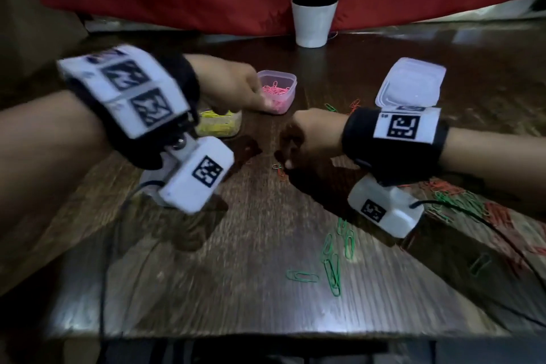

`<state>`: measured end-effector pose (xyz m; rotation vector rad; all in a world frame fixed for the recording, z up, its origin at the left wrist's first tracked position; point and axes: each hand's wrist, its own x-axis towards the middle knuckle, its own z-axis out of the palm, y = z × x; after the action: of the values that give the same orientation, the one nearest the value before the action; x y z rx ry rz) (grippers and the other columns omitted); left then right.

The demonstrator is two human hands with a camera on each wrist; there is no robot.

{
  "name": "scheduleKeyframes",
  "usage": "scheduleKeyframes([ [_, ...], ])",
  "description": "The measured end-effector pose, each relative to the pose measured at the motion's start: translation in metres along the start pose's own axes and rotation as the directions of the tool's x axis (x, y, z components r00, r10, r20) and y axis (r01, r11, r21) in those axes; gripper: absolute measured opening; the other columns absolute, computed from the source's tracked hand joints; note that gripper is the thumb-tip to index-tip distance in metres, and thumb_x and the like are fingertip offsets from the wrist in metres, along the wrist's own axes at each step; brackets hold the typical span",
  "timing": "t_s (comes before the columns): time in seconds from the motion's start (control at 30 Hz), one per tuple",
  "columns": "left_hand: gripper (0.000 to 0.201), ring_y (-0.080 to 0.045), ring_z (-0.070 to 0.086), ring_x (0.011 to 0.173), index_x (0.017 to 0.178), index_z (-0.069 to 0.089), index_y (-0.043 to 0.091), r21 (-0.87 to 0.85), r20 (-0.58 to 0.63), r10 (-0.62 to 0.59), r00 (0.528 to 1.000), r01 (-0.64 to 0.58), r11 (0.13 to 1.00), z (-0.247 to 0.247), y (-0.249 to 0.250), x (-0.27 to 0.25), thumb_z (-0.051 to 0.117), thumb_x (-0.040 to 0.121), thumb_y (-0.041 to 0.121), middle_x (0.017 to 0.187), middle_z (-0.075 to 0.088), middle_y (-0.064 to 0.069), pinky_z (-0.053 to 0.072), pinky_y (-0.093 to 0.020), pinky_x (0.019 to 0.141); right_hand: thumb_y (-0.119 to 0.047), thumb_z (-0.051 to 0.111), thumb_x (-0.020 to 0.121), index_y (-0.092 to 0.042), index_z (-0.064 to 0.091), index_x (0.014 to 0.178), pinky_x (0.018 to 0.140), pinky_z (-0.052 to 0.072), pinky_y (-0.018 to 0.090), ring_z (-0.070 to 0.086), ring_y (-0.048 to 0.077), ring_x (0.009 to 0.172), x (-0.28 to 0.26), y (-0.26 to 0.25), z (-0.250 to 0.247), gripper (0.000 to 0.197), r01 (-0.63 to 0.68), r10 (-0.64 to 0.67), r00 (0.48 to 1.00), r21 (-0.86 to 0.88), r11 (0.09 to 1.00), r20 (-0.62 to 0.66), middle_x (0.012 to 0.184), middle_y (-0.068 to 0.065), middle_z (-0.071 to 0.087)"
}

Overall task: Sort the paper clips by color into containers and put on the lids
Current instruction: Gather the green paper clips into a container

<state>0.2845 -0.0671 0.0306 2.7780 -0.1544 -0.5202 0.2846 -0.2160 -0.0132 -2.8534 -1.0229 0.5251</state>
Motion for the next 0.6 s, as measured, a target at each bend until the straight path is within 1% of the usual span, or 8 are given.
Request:
scheduleKeyframes([
  [0.1,0.026,-0.018,0.027,0.058,0.078,0.049,0.01,-0.13,-0.043,0.008,0.999,-0.013,0.991,-0.006,-0.023,-0.039,0.049,0.093,0.031,0.066,0.031,-0.009,0.022,-0.024,0.047,-0.022,0.071,0.079,-0.006,0.066,0.088,0.06,0.036,0.024,0.052,0.02,0.073,0.006,-0.001,0.007,0.019,-0.033,0.032,0.999,0.015,0.999,0.036,0.081,0.006,0.058],
  [0.17,0.031,-0.017,0.032,0.055,0.072,0.05,0.007,-0.076,-0.093,-0.033,0.995,0.026,0.997,0.004,-0.042,-0.055,0.052,0.092,0.03,0.061,0.037,-0.006,0.027,-0.028,0.05,-0.015,0.071,0.079,-0.008,0.055,0.067,0.055,0.038,0.025,0.047,0.015,0.061,0.009,-0.001,0.006,0.022,-0.095,0.081,0.992,0.151,0.984,0.095,0.068,0.001,0.051],
  [0.23,0.03,-0.017,0.046,0.063,0.069,0.059,0.009,0.032,-0.118,-0.069,0.991,0.073,0.997,0.019,-0.058,-0.062,0.055,0.091,0.03,0.065,0.052,-0.003,0.039,-0.033,0.062,-0.012,0.069,0.081,-0.014,0.052,0.063,0.046,0.039,0.021,0.045,0.012,0.055,0.01,0.001,0.004,0.025,-0.164,0.131,0.98,0.233,0.959,0.148,0.063,-0.001,0.05],
  [0.3,0.026,-0.018,0.053,0.072,0.068,0.06,0.018,0.106,-0.111,-0.107,0.988,0.119,0.987,0.031,-0.067,-0.064,0.056,0.09,0.031,0.07,0.057,0.0,0.042,-0.034,0.072,-0.013,0.064,0.083,-0.013,0.053,0.064,0.04,0.036,0.019,0.044,0.013,0.052,0.009,0.002,0.002,0.022,-0.209,0.174,0.967,0.193,0.959,0.185,0.062,0.001,0.051],
  [0.4,0.019,-0.018,0.055,0.07,0.075,0.063,0.012,0.031,-0.118,-0.146,0.982,0.151,0.988,0.037,-0.069,-0.069,0.061,0.089,0.025,0.072,0.061,-0.004,0.043,-0.03,0.066,-0.018,0.061,0.084,-0.012,0.055,0.065,0.044,0.031,0.023,0.041,0.015,0.051,0.007,0.001,-0.003,0.021,-0.251,0.238,0.947,0.035,0.967,0.215,0.062,0.004,0.05],
  [0.47,0.013,-0.018,0.058,0.068,0.082,0.067,0.005,-0.066,-0.133,-0.159,0.978,0.151,0.986,0.037,-0.068,-0.073,0.064,0.086,0.017,0.074,0.064,-0.008,0.046,-0.025,0.058,-0.018,0.055,0.089,-0.012,0.053,0.065,0.04,0.03,0.02,0.038,0.014,0.049,0.003,-0.001,-0.008,0.025,-0.272,0.271,0.931,-0.03,0.962,0.246,0.06,0.003,0.046],
  [0.53,0.006,-0.014,0.059,0.068,0.084,0.068,0.007,-0.17,-0.16,-0.166,0.973,0.138,0.976,0.034,-0.071,-0.077,0.069,0.082,0.013,0.074,0.066,-0.007,0.048,-0.017,0.054,-0.017,0.051,0.092,-0.012,0.049,0.066,0.033,0.029,0.015,0.035,0.012,0.049,-0.001,-0.003,-0.016,0.027,-0.27,0.274,0.925,-0.051,0.962,0.264,0.06,0.003,0.043],
  [0.6,0.009,-0.011,0.06,0.068,0.086,0.068,0.013,-0.259,-0.203,-0.173,0.964,0.117,0.959,0.03,-0.077,-0.083,0.072,0.079,0.011,0.076,0.068,-0.003,0.048,-0.016,0.055,-0.015,0.05,0.094,-0.012,0.046,0.067,0.033,0.029,0.014,0.034,0.012,0.05,-0.003,-0.011,-0.025,0.027,-0.263,0.271,0.927,-0.065,0.963,0.259,0.06,0.003,0.041],
])
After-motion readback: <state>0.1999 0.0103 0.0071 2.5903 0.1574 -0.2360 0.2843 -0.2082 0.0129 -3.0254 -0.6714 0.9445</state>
